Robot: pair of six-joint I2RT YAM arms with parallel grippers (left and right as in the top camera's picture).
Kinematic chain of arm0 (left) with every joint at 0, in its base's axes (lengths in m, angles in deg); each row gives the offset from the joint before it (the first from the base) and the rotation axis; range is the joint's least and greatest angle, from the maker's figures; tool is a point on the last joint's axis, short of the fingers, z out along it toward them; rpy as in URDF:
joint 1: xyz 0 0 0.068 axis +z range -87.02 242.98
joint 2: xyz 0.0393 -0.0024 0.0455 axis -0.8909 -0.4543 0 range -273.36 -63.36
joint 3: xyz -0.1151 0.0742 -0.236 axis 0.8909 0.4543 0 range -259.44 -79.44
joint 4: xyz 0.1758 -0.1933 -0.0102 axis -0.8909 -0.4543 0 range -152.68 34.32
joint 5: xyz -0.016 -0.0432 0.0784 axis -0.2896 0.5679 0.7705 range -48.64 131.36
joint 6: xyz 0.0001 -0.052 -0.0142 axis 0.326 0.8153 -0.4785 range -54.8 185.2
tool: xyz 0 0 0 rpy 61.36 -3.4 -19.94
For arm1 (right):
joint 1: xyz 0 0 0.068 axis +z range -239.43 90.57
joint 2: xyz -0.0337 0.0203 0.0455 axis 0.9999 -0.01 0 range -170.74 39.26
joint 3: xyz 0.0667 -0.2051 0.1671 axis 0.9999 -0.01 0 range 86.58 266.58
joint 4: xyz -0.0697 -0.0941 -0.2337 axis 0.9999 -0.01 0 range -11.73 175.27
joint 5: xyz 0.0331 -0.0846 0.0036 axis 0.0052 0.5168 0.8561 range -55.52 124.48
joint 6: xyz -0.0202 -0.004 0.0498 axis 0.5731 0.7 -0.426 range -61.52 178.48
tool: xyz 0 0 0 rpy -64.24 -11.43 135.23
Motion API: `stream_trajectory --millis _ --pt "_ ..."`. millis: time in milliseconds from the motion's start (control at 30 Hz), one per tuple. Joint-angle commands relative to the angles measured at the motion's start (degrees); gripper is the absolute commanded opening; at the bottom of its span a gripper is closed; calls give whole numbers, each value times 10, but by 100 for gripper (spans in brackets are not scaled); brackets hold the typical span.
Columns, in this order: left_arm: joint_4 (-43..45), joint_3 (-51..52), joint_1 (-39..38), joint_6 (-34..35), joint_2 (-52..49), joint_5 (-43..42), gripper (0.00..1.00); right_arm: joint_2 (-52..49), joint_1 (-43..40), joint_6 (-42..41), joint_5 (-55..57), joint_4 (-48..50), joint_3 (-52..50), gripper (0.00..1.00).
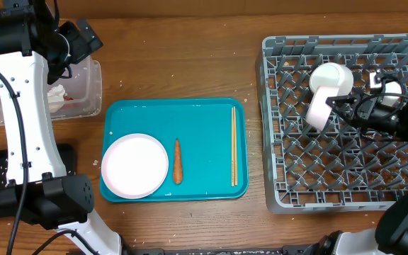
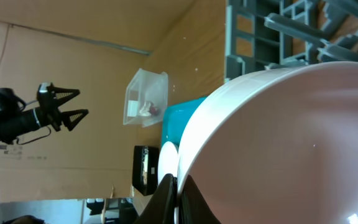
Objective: Sort waste into correct bins and load items into the dishwasher
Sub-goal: 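Lower the pink bowl into the rack and open the right gripper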
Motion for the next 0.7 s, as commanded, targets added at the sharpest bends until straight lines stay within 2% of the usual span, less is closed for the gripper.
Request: stream_trajectory --millis 0,367,667 --pt "0 2 2 8 2 4 100 -9 3 8 3 5 -4 4" --pt "0 2 2 8 2 4 100 -9 2 6 28 -2 -4 4" --pt "0 2 2 8 2 4 100 -9 -19 -87 126 -4 19 6"
